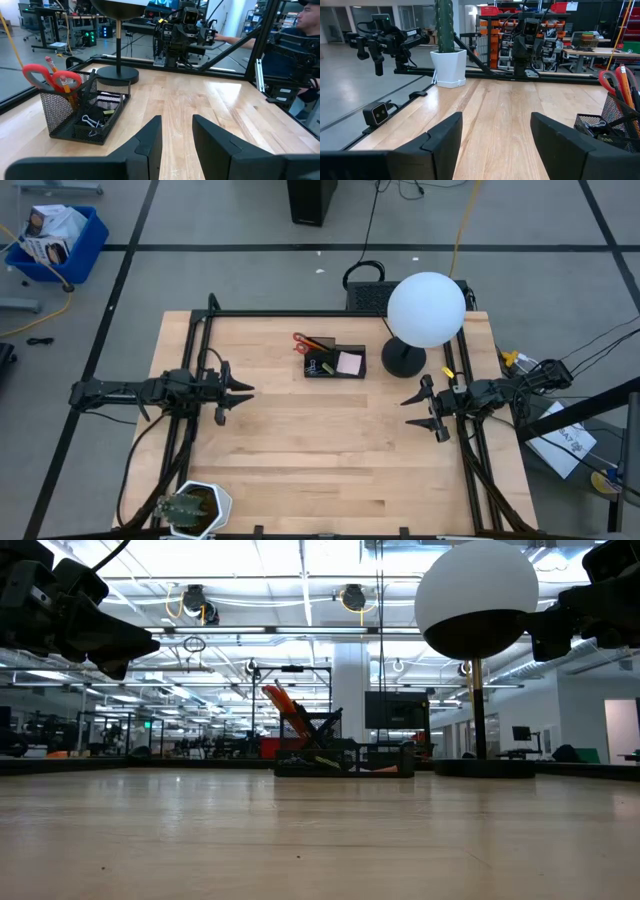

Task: Pick and place office supplies into organizer
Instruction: Return to Home Position

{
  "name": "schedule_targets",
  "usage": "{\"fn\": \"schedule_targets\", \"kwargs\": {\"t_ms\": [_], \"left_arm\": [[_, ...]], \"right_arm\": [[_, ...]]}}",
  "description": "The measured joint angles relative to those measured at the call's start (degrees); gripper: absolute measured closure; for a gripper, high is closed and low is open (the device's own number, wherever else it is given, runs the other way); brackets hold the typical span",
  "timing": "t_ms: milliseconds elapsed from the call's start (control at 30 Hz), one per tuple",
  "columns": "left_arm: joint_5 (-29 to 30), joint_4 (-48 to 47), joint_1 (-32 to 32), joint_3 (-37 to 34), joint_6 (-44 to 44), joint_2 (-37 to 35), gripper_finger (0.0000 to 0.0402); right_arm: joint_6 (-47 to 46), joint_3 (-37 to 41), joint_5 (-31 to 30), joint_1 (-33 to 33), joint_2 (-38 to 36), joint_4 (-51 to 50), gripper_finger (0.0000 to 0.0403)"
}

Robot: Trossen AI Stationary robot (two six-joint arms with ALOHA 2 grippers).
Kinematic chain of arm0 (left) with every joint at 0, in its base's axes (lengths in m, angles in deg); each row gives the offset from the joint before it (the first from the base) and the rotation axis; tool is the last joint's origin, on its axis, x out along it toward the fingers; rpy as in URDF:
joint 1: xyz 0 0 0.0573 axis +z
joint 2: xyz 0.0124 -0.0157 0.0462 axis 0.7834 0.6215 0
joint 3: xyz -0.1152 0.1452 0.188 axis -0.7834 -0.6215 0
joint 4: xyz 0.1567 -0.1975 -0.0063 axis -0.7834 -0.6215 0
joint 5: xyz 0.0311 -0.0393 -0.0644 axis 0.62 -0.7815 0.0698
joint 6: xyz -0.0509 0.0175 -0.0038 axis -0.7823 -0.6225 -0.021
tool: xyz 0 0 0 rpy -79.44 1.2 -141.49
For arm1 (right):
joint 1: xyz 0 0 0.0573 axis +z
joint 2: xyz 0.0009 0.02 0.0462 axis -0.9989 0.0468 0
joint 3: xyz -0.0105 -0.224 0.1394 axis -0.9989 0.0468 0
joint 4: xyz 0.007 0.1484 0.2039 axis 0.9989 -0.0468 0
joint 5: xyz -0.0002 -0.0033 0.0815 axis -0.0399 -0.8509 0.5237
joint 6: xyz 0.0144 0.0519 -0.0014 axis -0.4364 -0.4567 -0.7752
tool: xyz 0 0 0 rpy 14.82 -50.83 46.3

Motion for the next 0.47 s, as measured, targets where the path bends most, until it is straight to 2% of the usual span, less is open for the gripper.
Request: {"fn": "schedule_targets", "kwargs": {"t_ms": [467], "left_arm": [[0.0, 0.0, 0.0, 0.0, 0.0, 0.0, 0.0289]], "right_arm": [[0.01, -0.01, 0.01, 0.0, 0.0, 0.0, 0.0176]]}}
